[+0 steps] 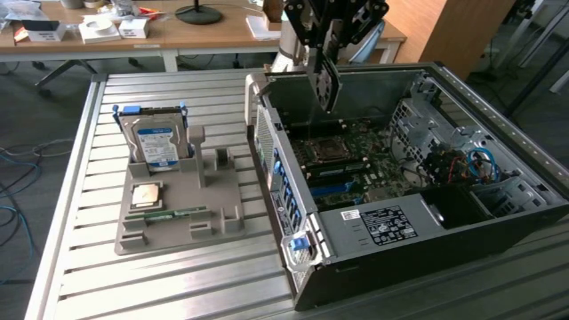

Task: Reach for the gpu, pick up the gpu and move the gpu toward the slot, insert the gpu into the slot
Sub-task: 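Pick up the gpu and move the gpu toward the slot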

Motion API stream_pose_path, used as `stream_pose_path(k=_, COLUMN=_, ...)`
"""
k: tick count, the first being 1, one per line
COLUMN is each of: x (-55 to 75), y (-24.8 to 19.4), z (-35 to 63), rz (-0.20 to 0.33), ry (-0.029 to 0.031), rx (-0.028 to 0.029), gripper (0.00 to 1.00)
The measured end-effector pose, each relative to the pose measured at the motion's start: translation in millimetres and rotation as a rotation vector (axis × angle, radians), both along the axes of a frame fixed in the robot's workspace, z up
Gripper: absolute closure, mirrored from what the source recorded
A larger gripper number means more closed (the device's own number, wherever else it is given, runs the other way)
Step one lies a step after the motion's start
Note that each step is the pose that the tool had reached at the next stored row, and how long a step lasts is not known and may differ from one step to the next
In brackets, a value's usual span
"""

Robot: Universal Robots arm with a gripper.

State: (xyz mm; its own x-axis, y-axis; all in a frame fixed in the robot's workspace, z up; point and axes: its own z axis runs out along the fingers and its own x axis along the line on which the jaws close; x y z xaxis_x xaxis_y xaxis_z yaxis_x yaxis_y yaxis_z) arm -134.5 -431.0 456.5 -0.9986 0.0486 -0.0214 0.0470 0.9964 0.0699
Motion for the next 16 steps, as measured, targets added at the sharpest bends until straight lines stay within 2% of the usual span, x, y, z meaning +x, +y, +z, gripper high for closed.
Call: stream_pose_path(k=16, x=44.7, y=0.0, z=0.0, rz=0.000, ry=0.0000, rx=0.0093, gripper=0.73)
